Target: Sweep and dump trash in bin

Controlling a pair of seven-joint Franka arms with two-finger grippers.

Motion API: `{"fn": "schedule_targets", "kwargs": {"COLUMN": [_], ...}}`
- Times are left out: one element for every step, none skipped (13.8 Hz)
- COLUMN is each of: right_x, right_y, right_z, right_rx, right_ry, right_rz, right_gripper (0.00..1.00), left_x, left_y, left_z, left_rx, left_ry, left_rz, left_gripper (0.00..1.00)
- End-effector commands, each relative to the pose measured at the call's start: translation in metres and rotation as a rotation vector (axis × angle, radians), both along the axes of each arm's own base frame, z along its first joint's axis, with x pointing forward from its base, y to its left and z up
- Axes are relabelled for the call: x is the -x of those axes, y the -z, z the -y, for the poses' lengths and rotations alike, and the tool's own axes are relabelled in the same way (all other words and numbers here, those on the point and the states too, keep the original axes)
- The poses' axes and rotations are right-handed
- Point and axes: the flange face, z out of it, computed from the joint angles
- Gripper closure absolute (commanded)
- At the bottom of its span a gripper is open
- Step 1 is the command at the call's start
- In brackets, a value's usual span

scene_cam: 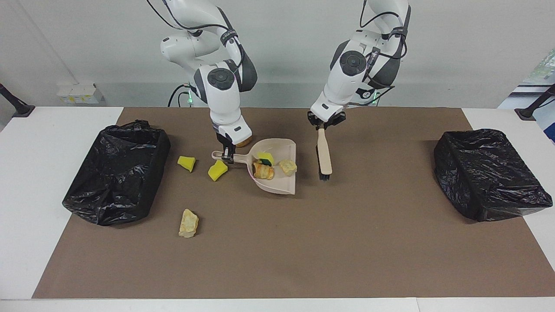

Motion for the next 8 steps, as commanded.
{"fn": "schedule_targets", "kwargs": {"right_x": [-0.007,-0.007,-0.009,-0.011,-0.013,-0.017,-0.021,-0.026], "right_y": [-0.005,-0.005,-0.009,-0.012,-0.018,-0.026,-0.035,-0.044], "right_z": [0.013,0.013,0.02,0.028,0.038,0.047,0.056,0.067], "right_rx": [-0.066,-0.079,-0.08,-0.075,-0.069,-0.064,-0.06,-0.06], "right_ry": [0.008,0.018,0.023,0.01,0.003,-0.007,-0.012,-0.01], "right_rz": [0.037,0.033,0.03,0.021,0.003,-0.014,-0.028,-0.03], "right_gripper": [1.0,1.0,1.0,1.0,1.0,1.0,1.0,1.0], "left_x": [0.0,0.001,0.002,0.002,0.005,0.012,0.02,0.031], "left_y": [0.0,0.001,0.003,0.003,0.003,0.004,0.007,0.007], "left_z": [-0.004,-0.004,-0.004,-0.004,-0.002,0.001,0.001,0.006], "left_rx": [-0.008,-0.01,-0.012,-0.012,-0.013,-0.019,-0.028,-0.03], "left_ry": [0.016,0.018,0.019,0.019,0.024,0.028,0.032,0.047], "left_rz": [0.01,0.008,0.004,0.004,0.002,-0.003,-0.014,-0.014], "left_gripper": [1.0,1.0,1.0,1.0,1.0,1.0,1.0,1.0]}}
